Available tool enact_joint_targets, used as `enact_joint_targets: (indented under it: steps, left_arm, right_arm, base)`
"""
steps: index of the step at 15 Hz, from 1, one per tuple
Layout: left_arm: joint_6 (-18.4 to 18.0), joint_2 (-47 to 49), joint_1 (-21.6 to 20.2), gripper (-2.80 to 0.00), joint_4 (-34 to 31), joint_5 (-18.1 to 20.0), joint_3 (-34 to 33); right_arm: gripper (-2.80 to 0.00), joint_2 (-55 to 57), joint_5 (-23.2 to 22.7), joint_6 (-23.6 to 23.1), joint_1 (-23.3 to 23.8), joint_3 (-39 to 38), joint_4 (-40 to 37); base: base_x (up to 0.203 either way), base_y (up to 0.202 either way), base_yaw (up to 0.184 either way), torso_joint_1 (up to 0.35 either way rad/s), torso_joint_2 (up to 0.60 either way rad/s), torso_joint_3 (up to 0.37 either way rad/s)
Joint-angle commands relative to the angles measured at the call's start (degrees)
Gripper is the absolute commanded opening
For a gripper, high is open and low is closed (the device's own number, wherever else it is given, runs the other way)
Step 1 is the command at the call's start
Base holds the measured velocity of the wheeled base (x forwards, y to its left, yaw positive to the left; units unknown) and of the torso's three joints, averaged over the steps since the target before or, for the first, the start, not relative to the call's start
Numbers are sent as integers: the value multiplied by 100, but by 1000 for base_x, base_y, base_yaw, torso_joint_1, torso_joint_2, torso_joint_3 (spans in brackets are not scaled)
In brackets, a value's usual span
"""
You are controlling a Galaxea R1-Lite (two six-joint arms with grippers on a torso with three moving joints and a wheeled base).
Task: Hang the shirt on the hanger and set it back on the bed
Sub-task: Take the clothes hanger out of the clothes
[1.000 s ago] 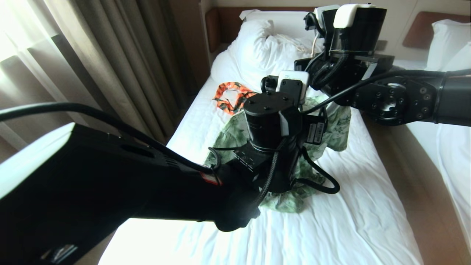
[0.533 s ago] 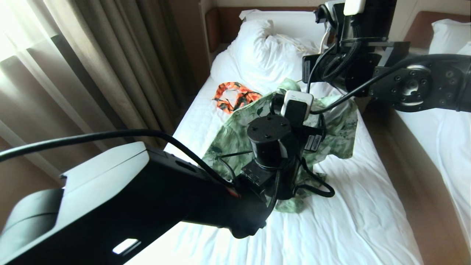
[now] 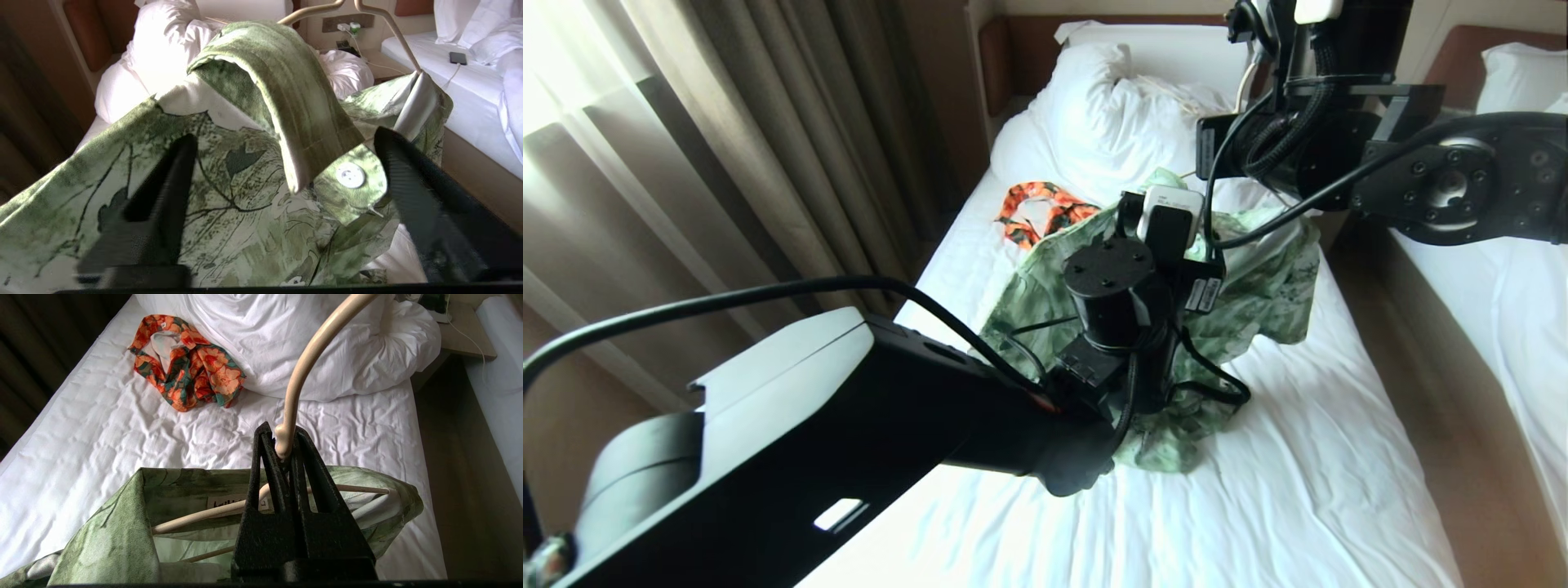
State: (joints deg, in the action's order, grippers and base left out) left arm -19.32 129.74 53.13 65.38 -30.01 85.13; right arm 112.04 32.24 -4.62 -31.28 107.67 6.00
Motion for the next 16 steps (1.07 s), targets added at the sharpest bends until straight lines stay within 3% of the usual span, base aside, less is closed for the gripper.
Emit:
enact_joint_targets:
  steps: [1,8,16]
  left_arm:
    - [-11,51,-30,-280,36,-22,49]
    - [-139,-187,-240,-280,486,-156,-296]
    - [-99,-2359,-724,-280,1385,-224,-3383]
  right_arm:
    - [-280,-25,19,-4,-1,0,6]
    - [-280,1,28,-13,57,-27,15]
    - [-280,-33,90,-83,158,18,15]
  base:
    - [0,0,0,0,0,0]
    - [0,0,0,0,0,0]
    - [0,0,0,0,0,0]
